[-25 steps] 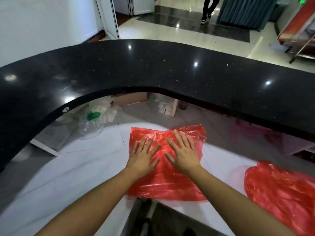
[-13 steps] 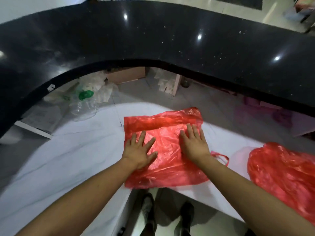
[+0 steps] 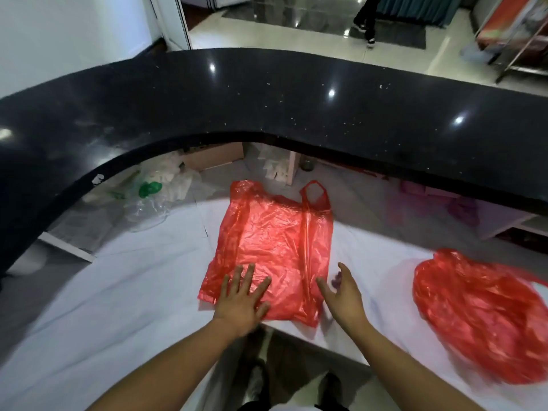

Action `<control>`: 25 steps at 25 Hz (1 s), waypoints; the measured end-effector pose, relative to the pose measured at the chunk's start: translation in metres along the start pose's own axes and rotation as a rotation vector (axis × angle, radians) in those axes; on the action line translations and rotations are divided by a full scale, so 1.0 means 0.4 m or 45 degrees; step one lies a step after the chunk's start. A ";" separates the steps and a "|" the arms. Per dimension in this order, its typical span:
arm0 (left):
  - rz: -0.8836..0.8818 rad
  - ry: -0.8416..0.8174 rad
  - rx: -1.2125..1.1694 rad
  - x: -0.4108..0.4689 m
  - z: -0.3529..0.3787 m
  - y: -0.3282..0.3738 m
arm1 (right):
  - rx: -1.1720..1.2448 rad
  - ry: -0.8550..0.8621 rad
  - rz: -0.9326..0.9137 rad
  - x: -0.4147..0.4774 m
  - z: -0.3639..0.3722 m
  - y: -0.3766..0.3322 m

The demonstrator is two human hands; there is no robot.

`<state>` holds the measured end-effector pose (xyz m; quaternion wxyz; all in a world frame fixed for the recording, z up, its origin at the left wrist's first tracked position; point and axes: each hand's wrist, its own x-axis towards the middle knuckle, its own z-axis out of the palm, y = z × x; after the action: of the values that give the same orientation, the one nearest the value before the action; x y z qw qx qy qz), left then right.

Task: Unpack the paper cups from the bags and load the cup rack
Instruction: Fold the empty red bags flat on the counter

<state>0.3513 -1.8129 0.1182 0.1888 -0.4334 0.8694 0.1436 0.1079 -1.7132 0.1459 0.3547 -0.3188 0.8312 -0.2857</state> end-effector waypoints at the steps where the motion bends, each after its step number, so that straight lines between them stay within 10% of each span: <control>1: 0.006 0.001 -0.019 -0.002 0.002 0.010 | 0.105 -0.002 0.068 -0.001 0.000 -0.010; 8: -0.162 0.420 -0.098 -0.035 -0.047 -0.004 | 0.004 -0.030 -0.005 0.018 -0.020 -0.087; 13: -0.769 0.351 -1.072 -0.057 -0.037 -0.087 | -0.018 -0.097 -0.300 -0.035 -0.008 -0.214; 25: -0.235 0.124 -2.083 -0.129 -0.099 -0.048 | 0.119 -0.361 -0.279 -0.043 0.158 -0.286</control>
<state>0.3872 -1.8043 0.1752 -0.2135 -0.5093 0.4583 0.6965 0.2037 -1.7887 0.1961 0.4495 -0.4275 0.7191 -0.3132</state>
